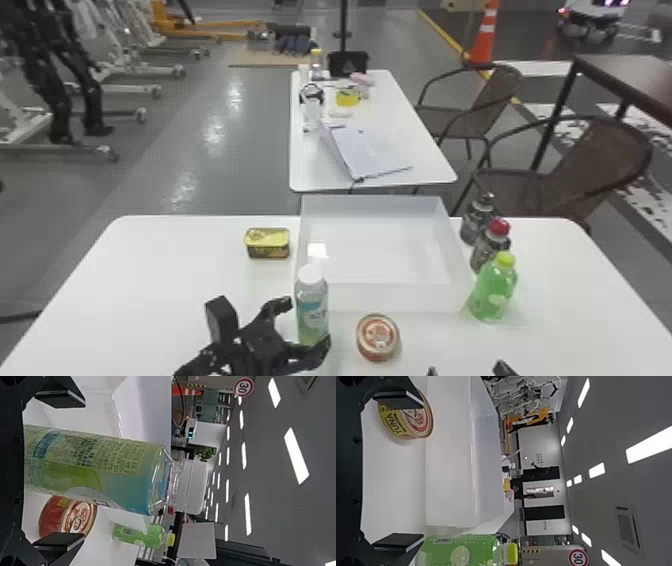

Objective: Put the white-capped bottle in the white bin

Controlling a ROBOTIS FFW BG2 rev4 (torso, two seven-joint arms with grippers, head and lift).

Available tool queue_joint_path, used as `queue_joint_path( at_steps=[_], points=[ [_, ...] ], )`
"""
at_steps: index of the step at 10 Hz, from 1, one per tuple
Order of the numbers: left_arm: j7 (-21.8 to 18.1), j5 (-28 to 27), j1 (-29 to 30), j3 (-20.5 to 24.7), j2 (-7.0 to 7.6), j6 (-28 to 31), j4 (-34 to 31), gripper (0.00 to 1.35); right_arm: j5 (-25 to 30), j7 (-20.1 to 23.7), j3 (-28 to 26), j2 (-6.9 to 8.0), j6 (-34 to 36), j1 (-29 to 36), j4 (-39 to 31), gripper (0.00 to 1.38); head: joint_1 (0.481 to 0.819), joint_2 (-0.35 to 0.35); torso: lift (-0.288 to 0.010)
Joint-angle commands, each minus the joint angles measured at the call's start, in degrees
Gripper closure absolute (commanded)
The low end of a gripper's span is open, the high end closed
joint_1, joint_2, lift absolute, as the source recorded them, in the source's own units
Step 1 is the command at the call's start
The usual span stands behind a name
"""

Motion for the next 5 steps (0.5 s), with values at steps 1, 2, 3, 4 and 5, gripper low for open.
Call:
queue_joint_path(
  at_steps=[1, 2, 3, 4, 5],
  points=[
    [-0.1, -2.1, 0.7, 2.8, -1.68, 0.7, 0.0, 0.16, -0.1, 0.1, 0.0, 0.07, 0.0, 0.0, 0.1, 0.12, 0.549, 0.0, -0.1],
    [-0.3, -3.0, 0.9, 3.8, -1.95, 0.4, 0.0, 0.4, -0.1, 0.1, 0.0, 0.16, 0.0, 0.0, 0.1, 0.12, 0.549, 0.0, -0.1],
    [-0.3, -3.4, 0.8, 3.8, -2.03, -0.3, 0.0, 0.87, -0.1, 0.1, 0.0, 0.16, 0.0, 0.0, 0.1, 0.12, 0.549, 0.0, -0.1],
    [-0.3, -3.5, 0.9, 4.0, -2.12, -0.3, 0.0, 0.99, -0.2, 0.1, 0.0, 0.16, 0.0, 0.0, 0.2, 0.12, 0.549, 0.0, -0.1],
    [-0.3, -4.1, 1.0, 4.4, -2.21, -0.4, 0.0, 1.0, -0.2, 0.2, 0.0, 0.16, 0.0, 0.0, 0.2, 0.12, 0.549, 0.0, -0.1]
  ],
)
